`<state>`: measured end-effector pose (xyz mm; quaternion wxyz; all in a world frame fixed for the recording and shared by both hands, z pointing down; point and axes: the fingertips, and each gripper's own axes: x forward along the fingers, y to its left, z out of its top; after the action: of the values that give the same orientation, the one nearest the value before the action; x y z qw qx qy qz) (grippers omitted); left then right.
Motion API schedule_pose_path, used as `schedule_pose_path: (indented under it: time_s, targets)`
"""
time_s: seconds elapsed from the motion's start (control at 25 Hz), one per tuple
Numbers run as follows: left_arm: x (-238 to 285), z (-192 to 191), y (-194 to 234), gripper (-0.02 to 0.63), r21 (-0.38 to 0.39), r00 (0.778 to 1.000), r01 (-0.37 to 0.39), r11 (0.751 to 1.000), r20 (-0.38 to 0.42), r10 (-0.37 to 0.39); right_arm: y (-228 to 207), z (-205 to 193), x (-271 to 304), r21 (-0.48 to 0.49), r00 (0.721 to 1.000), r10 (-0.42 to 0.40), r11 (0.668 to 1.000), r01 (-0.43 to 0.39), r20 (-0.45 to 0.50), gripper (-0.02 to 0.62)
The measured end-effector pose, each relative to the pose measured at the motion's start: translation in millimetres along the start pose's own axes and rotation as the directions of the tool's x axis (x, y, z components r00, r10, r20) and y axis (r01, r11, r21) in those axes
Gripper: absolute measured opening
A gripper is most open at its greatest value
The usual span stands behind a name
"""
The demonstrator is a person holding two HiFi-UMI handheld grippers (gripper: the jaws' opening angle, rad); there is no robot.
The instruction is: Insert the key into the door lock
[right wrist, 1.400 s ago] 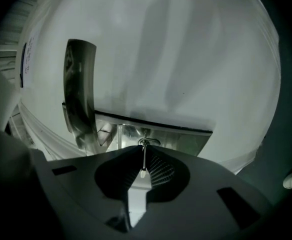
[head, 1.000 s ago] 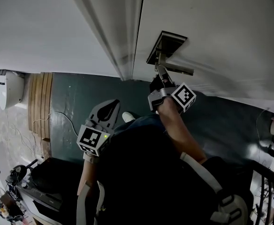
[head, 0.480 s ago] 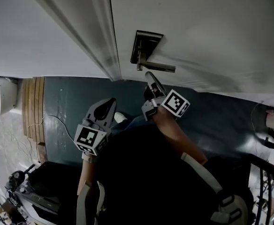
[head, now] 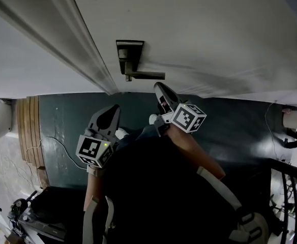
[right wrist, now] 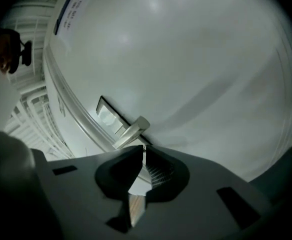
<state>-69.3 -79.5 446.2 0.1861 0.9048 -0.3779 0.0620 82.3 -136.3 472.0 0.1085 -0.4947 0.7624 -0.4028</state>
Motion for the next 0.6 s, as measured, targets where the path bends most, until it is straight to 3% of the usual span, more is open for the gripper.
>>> schedule_pose_path:
  time_s: [0.2, 0.36, 0.6]
  targets:
    - [16.5, 16.2, -14.3, 0.009, 0.01, 0.999, 0.024, 1.0, 0.03, -0.024, 7.5, 25.5, -21.0, -0.221, 1.0, -0.019, 0.975, 0.021, 0.01, 0.028]
    - [29.1, 29.6, -19.4, 0.009, 0.028, 0.998, 0.031, 0.999, 0.047, -0.032, 17.2, 47.9, -31.7, -0.388, 0.999, -0.016, 0.921, 0.027, 0.032, 0.028]
    - [43.3, 50.4, -22.8, 0.009, 0.073, 0.996, 0.021, 0.997, 0.082, -0.027, 33.0, 79.7, -43.1, -0.564, 0.999, 0.011, 0.825, 0.018, 0.047, 0.028]
